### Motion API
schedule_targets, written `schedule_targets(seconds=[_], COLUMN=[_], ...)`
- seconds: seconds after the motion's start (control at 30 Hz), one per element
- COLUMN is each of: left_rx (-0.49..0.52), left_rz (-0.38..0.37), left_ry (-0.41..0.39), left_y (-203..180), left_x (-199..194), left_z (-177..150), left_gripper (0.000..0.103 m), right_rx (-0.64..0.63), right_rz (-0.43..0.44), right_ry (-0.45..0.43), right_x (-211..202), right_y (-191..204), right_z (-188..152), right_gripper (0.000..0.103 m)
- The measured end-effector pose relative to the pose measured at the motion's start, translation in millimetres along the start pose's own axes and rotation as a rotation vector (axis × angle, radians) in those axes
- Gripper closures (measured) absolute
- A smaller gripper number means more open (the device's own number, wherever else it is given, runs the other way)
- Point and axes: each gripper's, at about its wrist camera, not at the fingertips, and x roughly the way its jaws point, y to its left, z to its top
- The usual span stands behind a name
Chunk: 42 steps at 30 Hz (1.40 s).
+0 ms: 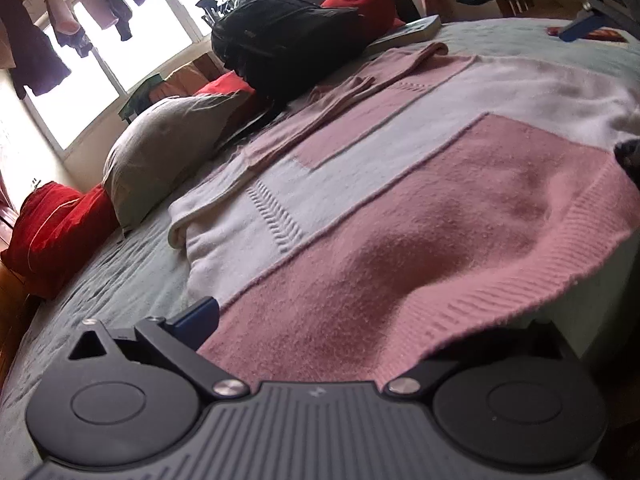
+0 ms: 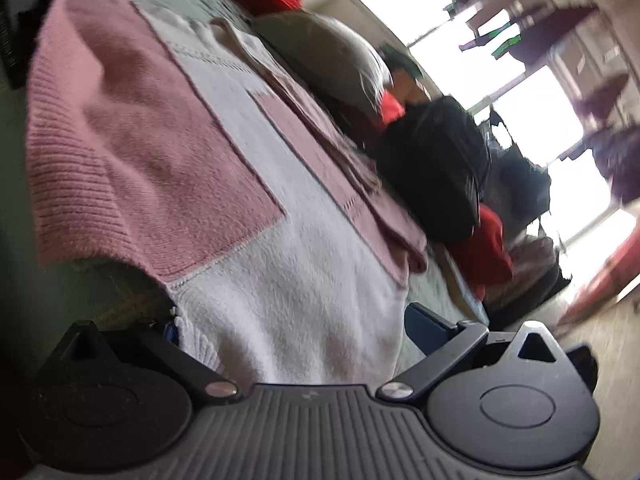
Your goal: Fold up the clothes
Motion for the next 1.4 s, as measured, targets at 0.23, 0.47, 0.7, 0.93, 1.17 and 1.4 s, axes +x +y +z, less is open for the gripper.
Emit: schedule_targets(seconds=[0.23, 0.47, 0.7, 0.93, 1.17, 1.4], left_rx=[-0.037, -0.106, -0.135, -0.038, 0.062, 0.111], left_rz=[-0.022, -0.055, -0.071, 0.008, 0.085, 0.193], left_ry=[-0.013, 0.006, 0.011, -0.026, 0.002, -0.032], left_y=[5, 12, 15, 4, -1, 3], left_x=[0, 3, 4, -9, -15, -20], left_z=[-5, -5, -6, 0, 7, 15], left_gripper=[0.0, 0.0, 0.0, 0.001, 0.001, 0.0], right_rx=[-0.041, -0.044, -0.041, -0.071, -0.087, -0.071], right_rz=[-0.019, -0.021, -0.031, -0.086, -0.16, -0.218], right_ry=[-0.001, -0.002, 0.001, -0.038, -0.058, -0.074], right_x=[1, 2, 3, -3, -7, -1], right_y=[7, 6, 7, 9, 8, 6], right_z=[1, 1, 3, 5, 9, 12], right_gripper=[0.0, 0.0, 0.0, 0.0, 0.0, 0.0])
